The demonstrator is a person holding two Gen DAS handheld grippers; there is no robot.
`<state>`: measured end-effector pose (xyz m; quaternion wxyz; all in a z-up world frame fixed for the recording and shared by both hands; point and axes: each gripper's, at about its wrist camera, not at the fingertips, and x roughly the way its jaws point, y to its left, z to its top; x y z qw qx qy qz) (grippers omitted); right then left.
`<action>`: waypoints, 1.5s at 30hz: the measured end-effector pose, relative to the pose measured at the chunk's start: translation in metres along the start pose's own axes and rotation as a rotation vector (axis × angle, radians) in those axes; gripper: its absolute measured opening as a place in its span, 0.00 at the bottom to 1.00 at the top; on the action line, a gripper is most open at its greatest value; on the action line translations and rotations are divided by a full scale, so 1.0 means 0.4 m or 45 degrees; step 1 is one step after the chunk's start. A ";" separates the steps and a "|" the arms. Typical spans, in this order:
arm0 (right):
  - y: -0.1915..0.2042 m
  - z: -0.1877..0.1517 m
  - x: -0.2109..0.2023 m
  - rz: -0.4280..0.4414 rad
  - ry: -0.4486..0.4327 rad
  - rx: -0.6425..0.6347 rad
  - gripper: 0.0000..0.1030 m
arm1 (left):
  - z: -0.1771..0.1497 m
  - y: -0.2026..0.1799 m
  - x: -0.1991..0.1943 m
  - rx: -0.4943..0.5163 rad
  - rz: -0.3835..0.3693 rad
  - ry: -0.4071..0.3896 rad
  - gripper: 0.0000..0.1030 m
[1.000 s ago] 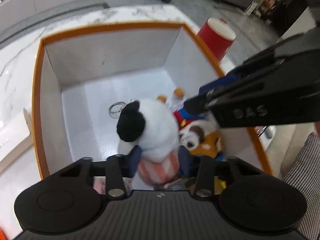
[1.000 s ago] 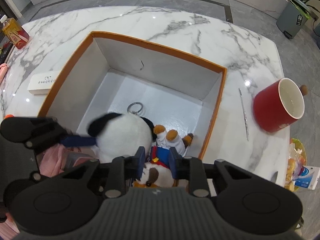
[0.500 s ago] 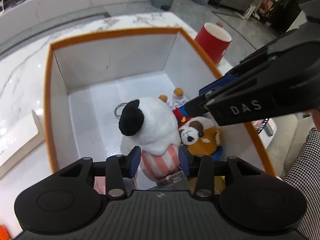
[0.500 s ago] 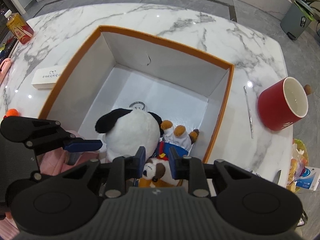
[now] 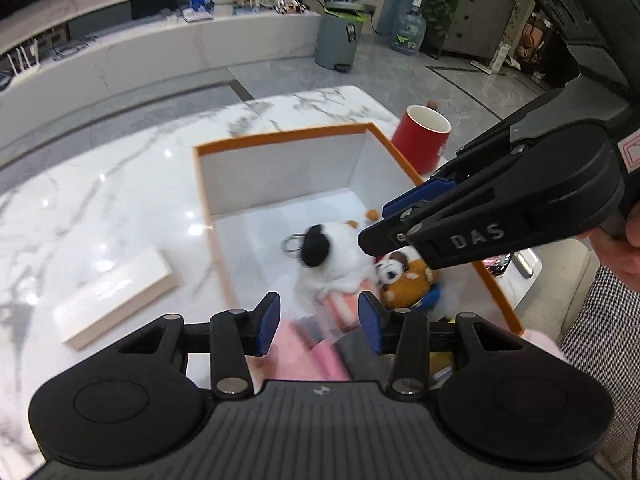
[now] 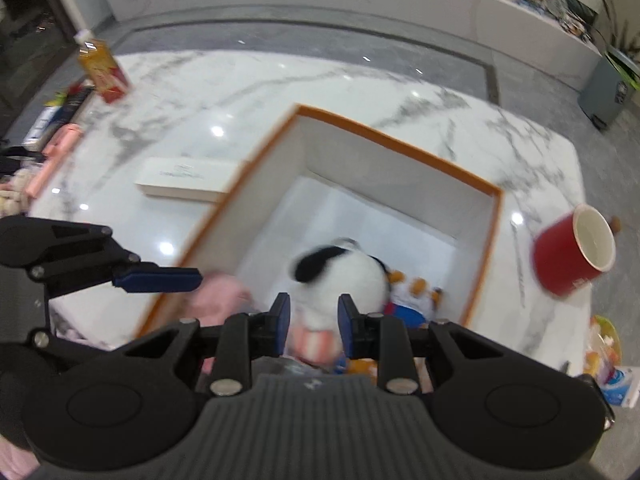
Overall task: Organize objects
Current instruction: 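Open both tools to release the plushes and withdraw to the table, then grasp the orange crocheted ball with the left tool while the right grasps the white glasses box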
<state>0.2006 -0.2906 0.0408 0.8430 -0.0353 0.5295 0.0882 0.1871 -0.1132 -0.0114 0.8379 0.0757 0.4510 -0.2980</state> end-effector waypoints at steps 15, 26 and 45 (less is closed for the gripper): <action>0.288 0.074 0.046 0.186 -0.093 -0.320 0.27 | -0.171 0.314 -0.145 -0.028 0.289 0.123 0.58; 0.422 0.132 0.227 0.174 -0.028 -0.802 0.43 | -0.298 0.507 -0.033 -0.246 0.303 0.354 0.63; 0.465 0.295 0.518 0.086 0.167 -1.346 0.68 | -0.259 0.576 0.046 -0.285 0.228 0.405 0.38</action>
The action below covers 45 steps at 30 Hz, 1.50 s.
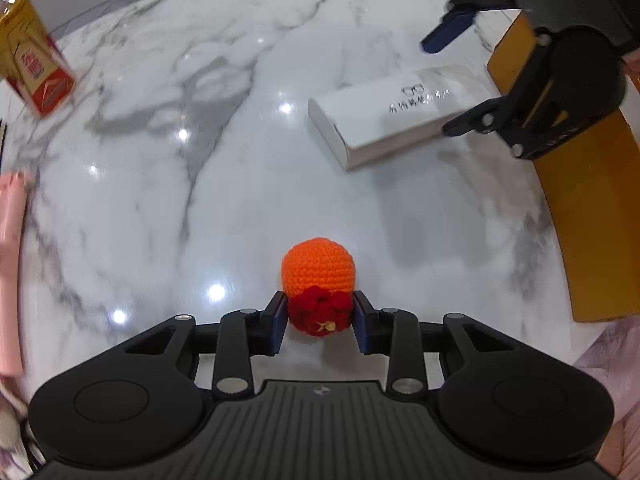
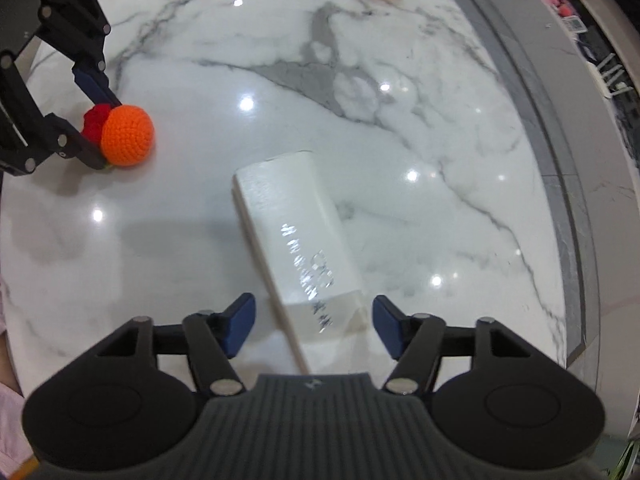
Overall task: Organize objects
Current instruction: 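Grasp the orange crocheted ball with the left tool while the right grasps the white glasses box, then carry the ball and glasses box into the orange box and release both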
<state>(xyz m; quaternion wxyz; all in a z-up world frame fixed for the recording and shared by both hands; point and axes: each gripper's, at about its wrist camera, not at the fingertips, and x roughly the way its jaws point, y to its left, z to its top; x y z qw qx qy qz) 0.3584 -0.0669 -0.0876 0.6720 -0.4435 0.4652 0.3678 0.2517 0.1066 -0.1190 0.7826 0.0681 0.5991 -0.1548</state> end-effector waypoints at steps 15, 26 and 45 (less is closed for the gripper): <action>-0.042 0.050 0.094 0.195 0.055 -0.034 0.68 | 0.051 -0.006 0.015 0.087 0.016 -0.045 0.60; 0.009 0.020 0.071 0.157 0.005 0.077 0.65 | 0.046 -0.003 0.013 0.030 0.029 -0.059 0.44; 0.046 -0.087 -0.308 -0.085 -0.230 0.059 0.65 | 0.118 -0.224 -0.270 0.231 0.027 -0.380 0.44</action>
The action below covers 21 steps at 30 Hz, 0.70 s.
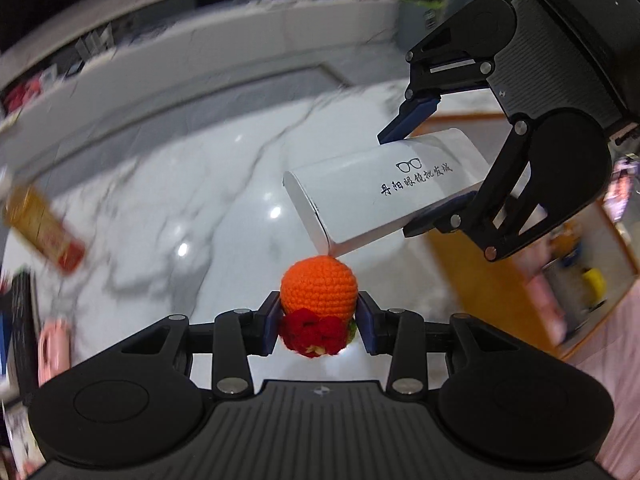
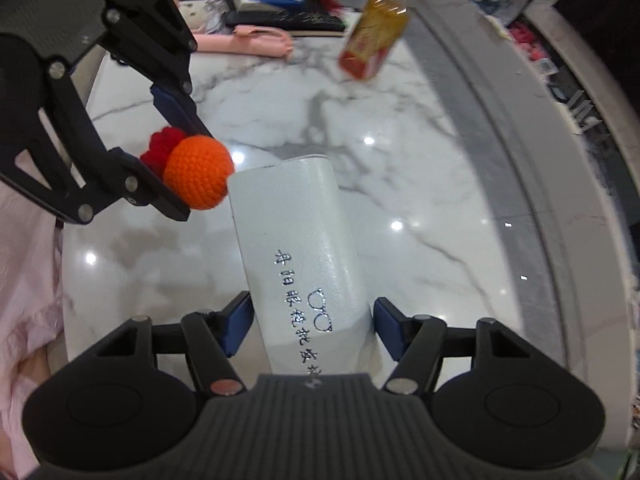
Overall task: Organize objects
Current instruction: 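Carry the ball and glasses box into the orange box and release both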
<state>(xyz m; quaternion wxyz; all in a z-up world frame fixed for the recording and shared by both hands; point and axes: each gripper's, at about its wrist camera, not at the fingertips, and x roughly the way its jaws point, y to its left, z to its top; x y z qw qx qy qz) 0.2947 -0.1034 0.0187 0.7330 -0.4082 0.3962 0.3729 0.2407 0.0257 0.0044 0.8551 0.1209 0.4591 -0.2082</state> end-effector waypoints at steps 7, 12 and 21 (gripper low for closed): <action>-0.058 -0.175 -0.164 -0.146 0.088 0.098 0.65 | 0.126 -0.180 0.031 0.220 -0.096 -0.082 0.44; -0.101 -0.324 -0.148 -0.191 0.220 0.182 0.65 | 0.194 -0.297 0.117 0.365 -0.141 -0.039 0.44; -0.177 -0.465 0.013 -0.154 0.324 0.245 0.65 | 0.207 -0.417 0.274 0.540 -0.119 0.106 0.44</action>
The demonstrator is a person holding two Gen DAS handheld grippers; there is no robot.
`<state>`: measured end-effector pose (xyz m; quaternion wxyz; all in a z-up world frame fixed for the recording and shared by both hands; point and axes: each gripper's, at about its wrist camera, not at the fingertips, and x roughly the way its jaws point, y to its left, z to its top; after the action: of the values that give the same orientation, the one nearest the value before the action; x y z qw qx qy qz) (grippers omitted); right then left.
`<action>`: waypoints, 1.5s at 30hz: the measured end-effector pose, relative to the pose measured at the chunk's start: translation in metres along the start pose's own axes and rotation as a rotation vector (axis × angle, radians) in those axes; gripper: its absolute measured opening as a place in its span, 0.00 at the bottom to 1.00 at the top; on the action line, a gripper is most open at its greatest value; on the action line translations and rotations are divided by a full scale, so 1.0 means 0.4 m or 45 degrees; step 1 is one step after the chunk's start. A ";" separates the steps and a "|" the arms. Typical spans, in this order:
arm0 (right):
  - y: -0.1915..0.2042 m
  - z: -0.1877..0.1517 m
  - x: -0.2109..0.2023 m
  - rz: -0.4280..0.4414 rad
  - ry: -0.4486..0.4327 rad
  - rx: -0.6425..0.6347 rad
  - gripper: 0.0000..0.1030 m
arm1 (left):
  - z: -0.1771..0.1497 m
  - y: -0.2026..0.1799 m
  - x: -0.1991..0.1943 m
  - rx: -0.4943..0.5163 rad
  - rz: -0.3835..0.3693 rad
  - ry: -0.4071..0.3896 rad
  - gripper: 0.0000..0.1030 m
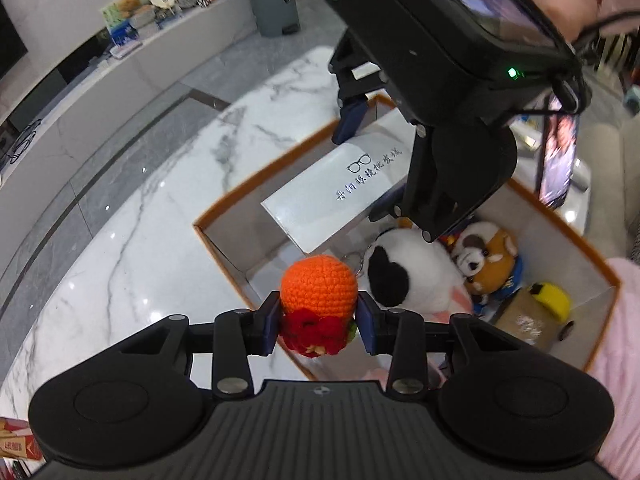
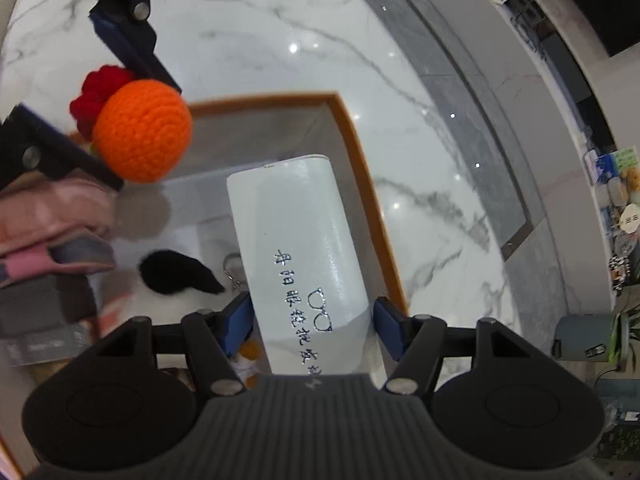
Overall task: Organize objects
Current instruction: 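Carry the ball and glasses box into the orange box and release both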
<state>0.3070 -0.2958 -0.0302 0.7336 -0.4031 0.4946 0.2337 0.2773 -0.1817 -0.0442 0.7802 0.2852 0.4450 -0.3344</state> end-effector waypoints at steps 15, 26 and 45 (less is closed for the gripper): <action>-0.014 0.012 0.163 0.154 -0.010 -0.047 0.65 | -0.005 -0.051 0.162 0.275 -0.027 0.228 0.45; -0.009 0.022 0.178 0.119 -0.023 -0.041 0.66 | -0.046 -0.076 0.173 0.327 -0.005 0.219 0.46; -0.026 0.019 0.133 0.056 -0.081 0.095 0.73 | -0.152 -0.115 0.120 0.353 0.028 0.160 0.62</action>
<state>0.3401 -0.2983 -0.0737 0.7581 -0.3570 0.4882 0.2440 0.2291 -0.1777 -0.1201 0.7077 0.4153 0.4394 -0.3655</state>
